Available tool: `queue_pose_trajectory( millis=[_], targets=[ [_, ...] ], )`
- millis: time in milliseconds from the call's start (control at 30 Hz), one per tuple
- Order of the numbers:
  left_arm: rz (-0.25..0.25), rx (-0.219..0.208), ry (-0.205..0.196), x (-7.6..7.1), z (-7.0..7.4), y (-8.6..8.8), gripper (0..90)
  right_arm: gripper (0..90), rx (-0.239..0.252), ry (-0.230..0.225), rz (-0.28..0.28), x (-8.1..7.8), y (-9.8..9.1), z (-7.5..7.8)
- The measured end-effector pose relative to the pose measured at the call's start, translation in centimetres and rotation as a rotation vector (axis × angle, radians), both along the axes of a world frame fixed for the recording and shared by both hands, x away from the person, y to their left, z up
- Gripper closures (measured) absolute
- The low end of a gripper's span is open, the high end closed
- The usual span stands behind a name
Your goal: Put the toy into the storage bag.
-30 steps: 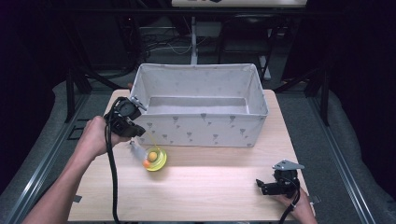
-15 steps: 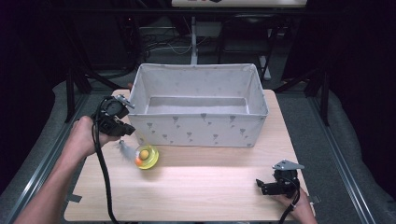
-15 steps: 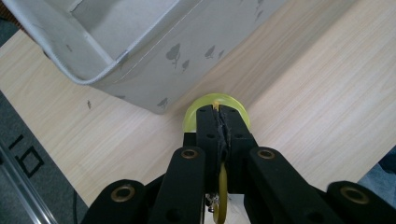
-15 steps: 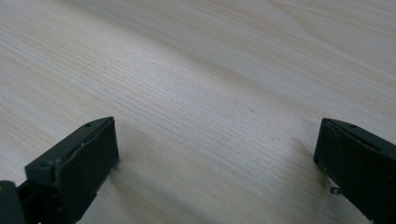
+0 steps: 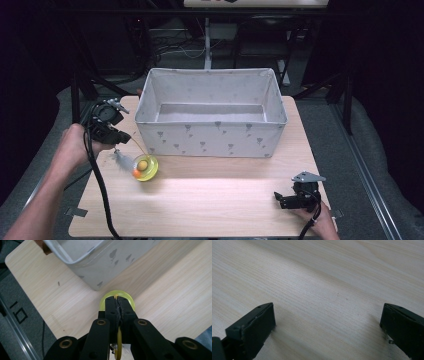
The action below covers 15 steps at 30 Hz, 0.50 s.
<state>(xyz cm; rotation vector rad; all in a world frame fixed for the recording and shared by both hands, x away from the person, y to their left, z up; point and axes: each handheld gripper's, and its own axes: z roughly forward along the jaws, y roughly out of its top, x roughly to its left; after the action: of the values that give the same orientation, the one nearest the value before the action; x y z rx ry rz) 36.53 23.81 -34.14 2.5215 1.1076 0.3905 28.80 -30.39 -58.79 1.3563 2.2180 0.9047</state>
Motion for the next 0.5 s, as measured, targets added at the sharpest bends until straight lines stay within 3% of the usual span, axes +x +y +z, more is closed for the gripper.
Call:
queue_pose_trajectory(
  millis=[500],
  targets=[
    [0.080, 0.028, 0.002, 1.3, 0.6, 2.6, 88.1, 0.0, 0.001, -0.002, 0.000, 0.0, 0.0, 0.0]
  ],
)
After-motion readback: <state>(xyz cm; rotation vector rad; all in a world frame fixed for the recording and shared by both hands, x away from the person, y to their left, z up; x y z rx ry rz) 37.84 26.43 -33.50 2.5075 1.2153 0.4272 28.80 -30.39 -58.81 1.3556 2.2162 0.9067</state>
